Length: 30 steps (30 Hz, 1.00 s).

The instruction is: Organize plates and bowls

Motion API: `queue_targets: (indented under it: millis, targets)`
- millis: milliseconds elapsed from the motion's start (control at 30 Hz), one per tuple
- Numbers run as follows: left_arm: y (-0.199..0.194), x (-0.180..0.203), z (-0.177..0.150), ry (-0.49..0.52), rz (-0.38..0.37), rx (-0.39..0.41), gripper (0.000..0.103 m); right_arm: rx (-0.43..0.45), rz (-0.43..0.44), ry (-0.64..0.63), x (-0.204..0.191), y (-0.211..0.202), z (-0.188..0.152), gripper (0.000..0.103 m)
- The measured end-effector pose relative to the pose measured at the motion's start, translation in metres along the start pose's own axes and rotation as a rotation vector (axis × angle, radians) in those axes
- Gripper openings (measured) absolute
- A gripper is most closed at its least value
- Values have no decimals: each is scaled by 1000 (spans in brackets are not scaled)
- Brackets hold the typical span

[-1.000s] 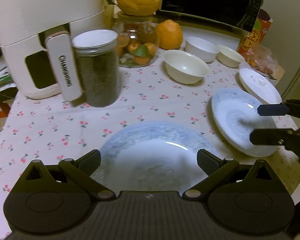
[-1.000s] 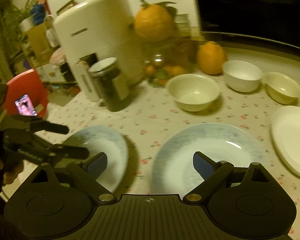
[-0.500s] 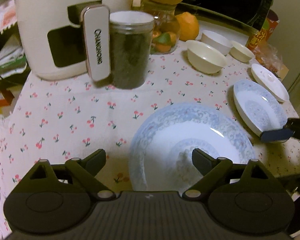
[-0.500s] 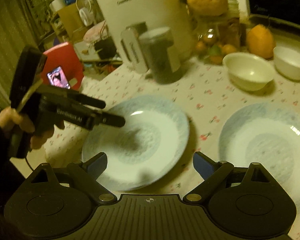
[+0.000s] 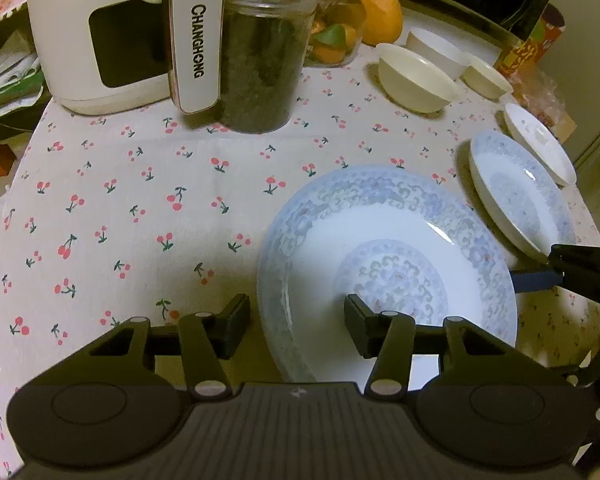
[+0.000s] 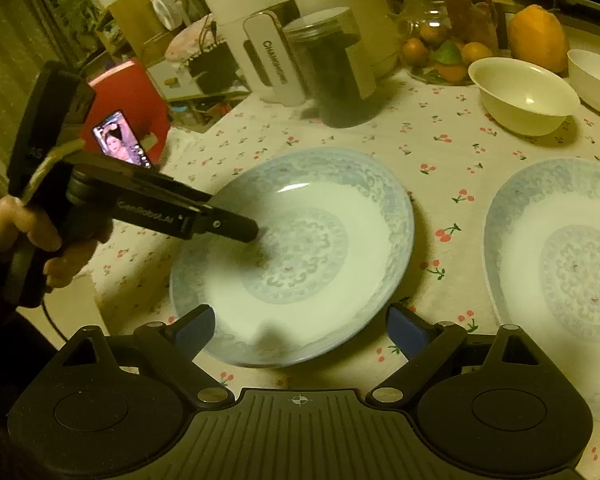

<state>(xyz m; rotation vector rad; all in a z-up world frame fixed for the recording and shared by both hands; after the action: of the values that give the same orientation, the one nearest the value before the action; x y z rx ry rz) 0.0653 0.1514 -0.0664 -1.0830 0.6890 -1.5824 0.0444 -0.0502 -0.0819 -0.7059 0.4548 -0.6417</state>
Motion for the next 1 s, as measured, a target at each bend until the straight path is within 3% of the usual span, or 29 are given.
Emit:
queue_targets:
  millis: [133,233,500,1000]
  targets:
    - [0,0,0,-5,5,-5,40,-6,-13,-7,0,2,0,91]
    - [0,2,0,-6,0,-10,37,-14,-31,-29,-4,4,1,82]
    - [-1,-1,3,-31,23,6,27,-36,-108,-13,10,4,2,36]
    - [-11,-2,9,-74,39,66,23,11,-121,35,16,-12,16,32]
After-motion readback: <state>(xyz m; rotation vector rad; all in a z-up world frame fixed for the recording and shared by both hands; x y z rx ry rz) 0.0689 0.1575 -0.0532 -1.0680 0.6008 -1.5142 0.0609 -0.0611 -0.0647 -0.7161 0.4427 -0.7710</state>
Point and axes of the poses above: each gripper's, at about its wrist camera, not at the fingertips, and y roughly the way its jaws point, x to its right, z to its top, the point moved 2 cm from there along y, roughly the way its jaws point, and after that the axes turned 14 degrees about -y, right-handed, at the moved point
